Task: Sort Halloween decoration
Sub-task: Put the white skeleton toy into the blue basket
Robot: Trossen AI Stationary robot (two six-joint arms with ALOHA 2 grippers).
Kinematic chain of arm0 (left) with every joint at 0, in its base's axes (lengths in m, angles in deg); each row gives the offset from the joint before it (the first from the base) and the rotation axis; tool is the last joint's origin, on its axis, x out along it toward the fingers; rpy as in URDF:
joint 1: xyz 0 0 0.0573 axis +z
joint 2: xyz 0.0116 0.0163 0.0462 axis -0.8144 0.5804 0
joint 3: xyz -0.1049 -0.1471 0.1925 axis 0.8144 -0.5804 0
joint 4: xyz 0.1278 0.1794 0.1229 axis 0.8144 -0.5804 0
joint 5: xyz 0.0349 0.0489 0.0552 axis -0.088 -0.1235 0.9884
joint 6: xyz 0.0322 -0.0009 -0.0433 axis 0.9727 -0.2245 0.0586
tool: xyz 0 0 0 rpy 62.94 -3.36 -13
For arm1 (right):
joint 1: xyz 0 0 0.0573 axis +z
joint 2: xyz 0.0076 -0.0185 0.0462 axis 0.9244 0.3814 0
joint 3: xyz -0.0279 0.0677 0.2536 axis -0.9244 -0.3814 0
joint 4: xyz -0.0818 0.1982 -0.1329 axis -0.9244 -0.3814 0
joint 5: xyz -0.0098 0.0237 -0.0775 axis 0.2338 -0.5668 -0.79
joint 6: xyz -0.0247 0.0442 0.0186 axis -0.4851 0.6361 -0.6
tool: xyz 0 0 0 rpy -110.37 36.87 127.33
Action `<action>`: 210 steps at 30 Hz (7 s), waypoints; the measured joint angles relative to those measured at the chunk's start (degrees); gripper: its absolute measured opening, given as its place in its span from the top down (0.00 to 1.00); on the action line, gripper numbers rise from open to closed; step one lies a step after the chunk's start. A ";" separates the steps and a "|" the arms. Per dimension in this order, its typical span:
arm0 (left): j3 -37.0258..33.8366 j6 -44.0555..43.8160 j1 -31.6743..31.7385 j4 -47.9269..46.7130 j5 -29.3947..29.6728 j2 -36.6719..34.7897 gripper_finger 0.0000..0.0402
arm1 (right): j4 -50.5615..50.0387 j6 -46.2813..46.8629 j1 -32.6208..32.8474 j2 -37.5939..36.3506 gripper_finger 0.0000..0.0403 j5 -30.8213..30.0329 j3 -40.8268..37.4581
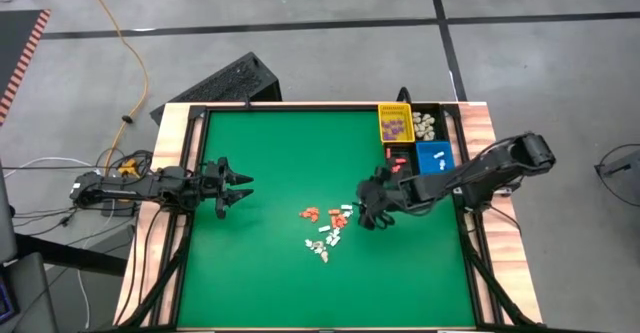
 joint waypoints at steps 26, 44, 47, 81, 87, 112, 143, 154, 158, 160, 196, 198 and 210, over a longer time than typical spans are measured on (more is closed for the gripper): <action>0.02 0.00 0.01 0.00 -0.02 -0.02 0.55 | 11.11 -2.51 -5.51 17.72 0.72 13.05 1.18; 0.01 0.00 0.02 0.00 -0.02 -0.01 0.55 | 8.70 -1.11 -4.98 5.87 0.94 8.65 0.74; 0.00 0.00 0.02 0.00 -0.02 -0.02 0.55 | 6.02 0.15 -4.76 2.92 0.94 7.88 0.74; 0.00 0.00 0.00 0.00 -0.02 -0.02 0.55 | -64.55 84.43 -19.17 2.11 0.91 -23.04 0.91; 0.00 0.00 0.02 0.00 -0.02 -0.02 0.55 | -64.88 84.29 -21.32 5.66 0.82 -23.07 0.91; 0.00 0.00 0.02 0.00 -0.02 -0.02 0.55 | -66.43 77.39 -17.94 5.37 0.41 -25.36 3.78; 0.01 0.00 0.00 0.00 -0.02 0.00 0.55 | 11.22 -2.82 0.37 3.57 0.49 -0.82 1.74; 0.02 0.00 0.00 0.00 -0.02 -0.01 0.55 | 30.53 1.80 4.94 -3.10 0.51 -0.59 -13.88; 0.00 0.00 0.00 0.00 -0.02 0.00 0.55 | 32.19 4.17 4.59 -1.66 0.53 -0.57 -17.11; 0.02 0.00 0.02 0.00 -0.02 -0.02 0.55 | 33.20 3.62 4.49 -0.63 0.54 -0.63 -17.24; 0.01 0.00 0.01 0.01 -0.02 0.00 0.55 | 50.24 6.42 -1.64 25.33 0.83 4.00 -16.99; 0.00 0.00 0.02 0.00 -0.03 0.00 0.55 | 50.25 6.49 -1.72 25.16 0.88 3.79 -17.05; 0.02 0.00 0.02 0.00 -0.02 0.00 0.55 | 55.52 12.74 -1.75 25.37 0.89 2.89 -17.30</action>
